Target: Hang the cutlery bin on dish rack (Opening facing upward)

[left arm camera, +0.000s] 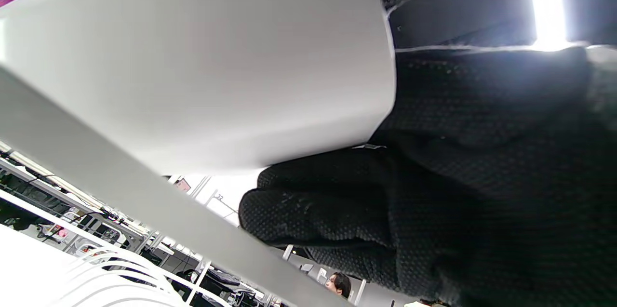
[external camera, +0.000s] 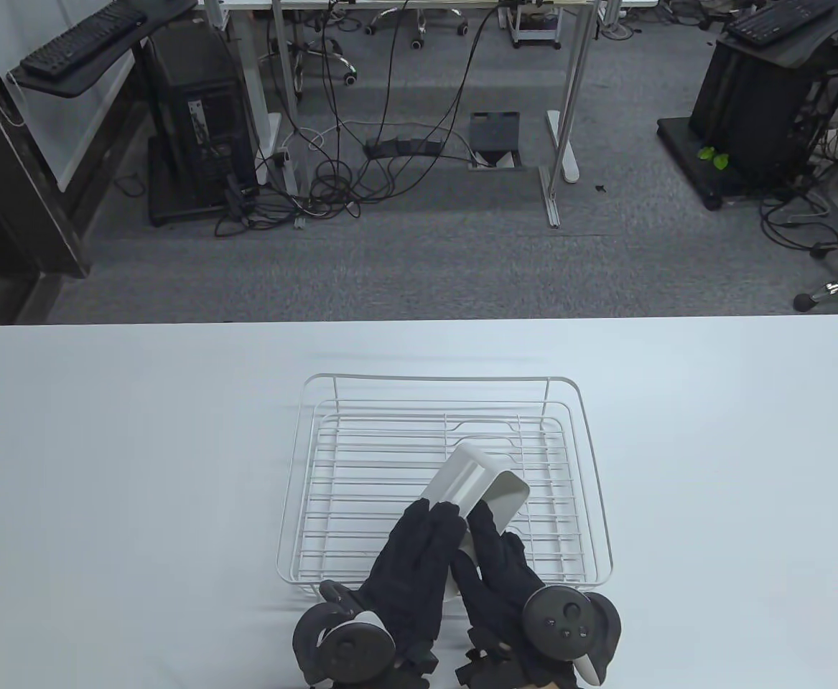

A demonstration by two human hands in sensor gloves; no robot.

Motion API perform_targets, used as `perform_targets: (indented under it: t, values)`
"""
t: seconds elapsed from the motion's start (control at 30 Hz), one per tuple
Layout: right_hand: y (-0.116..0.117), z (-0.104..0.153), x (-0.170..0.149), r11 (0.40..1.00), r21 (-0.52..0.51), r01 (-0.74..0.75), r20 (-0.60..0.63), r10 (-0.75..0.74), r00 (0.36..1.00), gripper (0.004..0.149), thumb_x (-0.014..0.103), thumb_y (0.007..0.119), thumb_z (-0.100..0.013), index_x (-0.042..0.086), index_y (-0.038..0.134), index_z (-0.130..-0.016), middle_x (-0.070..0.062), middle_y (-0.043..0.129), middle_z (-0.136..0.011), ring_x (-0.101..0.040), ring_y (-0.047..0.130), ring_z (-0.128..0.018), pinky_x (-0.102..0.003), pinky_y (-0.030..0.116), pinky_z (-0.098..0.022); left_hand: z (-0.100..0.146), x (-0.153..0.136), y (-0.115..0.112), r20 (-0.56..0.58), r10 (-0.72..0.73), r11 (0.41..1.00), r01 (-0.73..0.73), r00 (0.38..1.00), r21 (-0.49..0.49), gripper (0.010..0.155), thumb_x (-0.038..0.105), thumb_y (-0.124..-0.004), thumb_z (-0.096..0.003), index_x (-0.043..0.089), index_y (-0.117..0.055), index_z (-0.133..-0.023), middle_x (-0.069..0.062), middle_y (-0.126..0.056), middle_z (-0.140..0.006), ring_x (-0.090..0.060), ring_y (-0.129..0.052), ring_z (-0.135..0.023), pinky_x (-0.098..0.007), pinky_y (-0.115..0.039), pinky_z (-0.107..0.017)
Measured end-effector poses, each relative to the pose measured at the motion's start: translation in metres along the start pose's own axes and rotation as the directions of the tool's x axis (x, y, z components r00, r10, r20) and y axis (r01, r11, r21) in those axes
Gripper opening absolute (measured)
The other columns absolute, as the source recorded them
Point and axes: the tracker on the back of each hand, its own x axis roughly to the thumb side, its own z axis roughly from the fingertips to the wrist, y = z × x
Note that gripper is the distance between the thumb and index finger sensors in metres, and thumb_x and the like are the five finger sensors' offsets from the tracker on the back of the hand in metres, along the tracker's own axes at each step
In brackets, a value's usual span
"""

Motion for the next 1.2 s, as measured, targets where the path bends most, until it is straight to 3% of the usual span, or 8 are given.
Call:
perform_targets:
  t: [0.37, 0.67, 0.73, 0.8, 0.9, 1.2]
  values:
    - [-0.009, 0.003, -0.005, 0.986, -0.162, -0.026, -0.064, 0.016, 0.998, 0.043, 0.025, 0.074, -0.055, 0.011, 0.072, -0.096, -0.037, 0.076, -0.088, -0.047, 0.094, -0.071, -0.056, 0.056, -0.063, 0.000, 0.004, -0.005, 0.048, 0.001, 0.999, 0.001, 0.999, -0.043, 0.058, 0.029, -0.064, -0.0584, 0.035, -0.047, -0.114, -0.001, -0.056, -0.119, -0.045, -0.064, -0.103, -0.056, -0.062, -0.070]
    - [-0.020, 0.004, -0.010, 0.964, -0.265, -0.032, -0.070, 0.013, 0.997, 0.037, 0.023, 0.077, -0.053, 0.017, 0.080, -0.090, -0.032, 0.082, -0.087, -0.042, 0.098, -0.069, -0.052, 0.060, -0.063, -0.001, 0.005, -0.006, 0.075, -0.018, 0.997, 0.023, 0.997, -0.071, 0.058, 0.045, -0.060, -0.0605, 0.038, -0.042, -0.115, 0.004, -0.052, -0.122, -0.039, -0.065, -0.106, -0.058, -0.058, -0.071]
    - [-0.024, 0.004, -0.011, 0.958, -0.287, -0.030, -0.068, 0.011, 0.998, 0.037, 0.023, 0.077, -0.053, 0.018, 0.080, -0.090, -0.031, 0.081, -0.088, -0.041, 0.097, -0.070, -0.052, 0.060, -0.063, 0.000, 0.004, -0.004, 0.055, -0.050, 0.998, 0.052, 0.997, -0.047, 0.059, 0.049, -0.059, -0.0602, 0.038, -0.041, -0.115, 0.003, -0.047, -0.123, -0.037, -0.050, -0.113, -0.069, -0.044, -0.071]
    - [-0.029, 0.004, -0.012, 0.949, -0.315, -0.020, -0.059, 0.002, 0.998, 0.037, 0.023, 0.076, -0.053, 0.019, 0.080, -0.090, -0.030, 0.081, -0.089, -0.041, 0.096, -0.071, -0.052, 0.059, -0.064, 0.000, 0.000, 0.000, 0.026, -0.101, 0.994, 0.102, 0.995, -0.047, 0.061, 0.053, -0.058, -0.0602, 0.036, -0.038, -0.116, 0.002, -0.042, -0.124, -0.039, -0.040, -0.114, -0.071, -0.037, -0.070]
    - [-0.039, 0.004, -0.013, 0.934, -0.356, -0.015, -0.046, -0.001, 0.999, 0.037, 0.022, 0.076, -0.054, 0.020, 0.080, -0.090, -0.029, 0.080, -0.090, -0.040, 0.096, -0.072, -0.052, 0.059, -0.064, 0.000, -0.009, 0.004, -0.013, -0.174, 0.983, 0.173, 0.985, -0.058, 0.063, 0.056, -0.056, -0.0603, 0.035, -0.036, -0.117, 0.001, -0.036, -0.125, -0.041, -0.030, -0.113, -0.071, -0.028, -0.069]
    - [-0.070, 0.006, -0.022, 0.872, -0.479, -0.106, -0.062, 0.087, 0.994, 0.036, 0.021, 0.075, -0.053, 0.023, 0.080, -0.089, -0.026, 0.078, -0.093, -0.039, 0.093, -0.075, -0.051, 0.057, -0.066, 0.002, -0.042, 0.002, -0.149, -0.312, 0.928, 0.268, 0.938, -0.257, 0.067, 0.059, -0.053, -0.0604, 0.030, -0.036, -0.118, -0.004, -0.029, -0.125, -0.039, -0.016, -0.112, -0.068, -0.016, -0.069]
